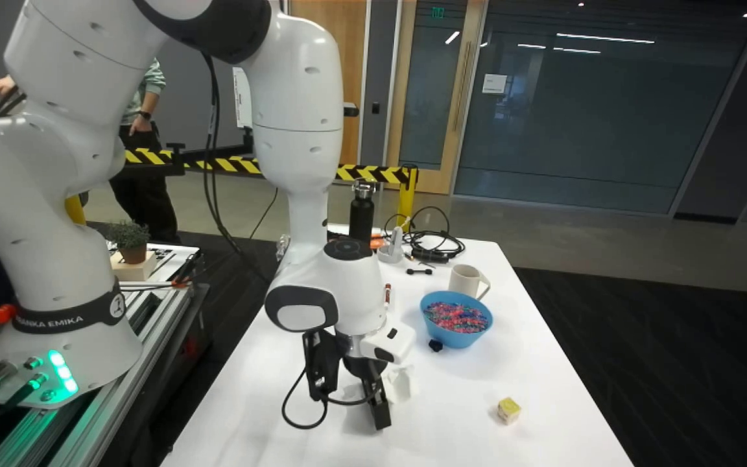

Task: Use the white napkin to wipe the counter.

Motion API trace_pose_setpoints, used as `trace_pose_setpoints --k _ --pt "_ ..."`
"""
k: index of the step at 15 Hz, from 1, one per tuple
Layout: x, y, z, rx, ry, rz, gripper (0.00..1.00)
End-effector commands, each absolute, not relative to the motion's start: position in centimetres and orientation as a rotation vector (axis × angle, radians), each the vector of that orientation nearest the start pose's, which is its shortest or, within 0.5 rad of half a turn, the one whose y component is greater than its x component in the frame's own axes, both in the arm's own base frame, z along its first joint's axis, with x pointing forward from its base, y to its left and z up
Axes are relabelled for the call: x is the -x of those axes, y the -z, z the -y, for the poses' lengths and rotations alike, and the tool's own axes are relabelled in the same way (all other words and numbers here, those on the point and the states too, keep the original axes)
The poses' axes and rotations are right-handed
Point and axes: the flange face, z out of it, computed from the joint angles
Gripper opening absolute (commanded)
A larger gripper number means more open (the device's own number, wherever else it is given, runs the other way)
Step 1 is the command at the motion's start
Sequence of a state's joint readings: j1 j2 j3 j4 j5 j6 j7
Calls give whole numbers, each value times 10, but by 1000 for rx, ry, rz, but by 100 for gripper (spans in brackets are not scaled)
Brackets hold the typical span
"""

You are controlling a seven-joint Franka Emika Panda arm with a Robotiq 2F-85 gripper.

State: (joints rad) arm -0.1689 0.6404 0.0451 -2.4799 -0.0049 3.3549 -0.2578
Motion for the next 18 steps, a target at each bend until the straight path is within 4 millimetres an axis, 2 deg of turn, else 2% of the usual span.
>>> trace_pose_setpoints --k 1,4,7,13,18 --pt "-455 -75 71 3197 369 204 0" --pt "-441 -73 84 3239 222 291 0" --pt "-431 -73 86 3242 62 376 0" --pt "-419 -78 70 3168 -300 462 0" --pt "-418 -81 51 3113 -475 425 0"
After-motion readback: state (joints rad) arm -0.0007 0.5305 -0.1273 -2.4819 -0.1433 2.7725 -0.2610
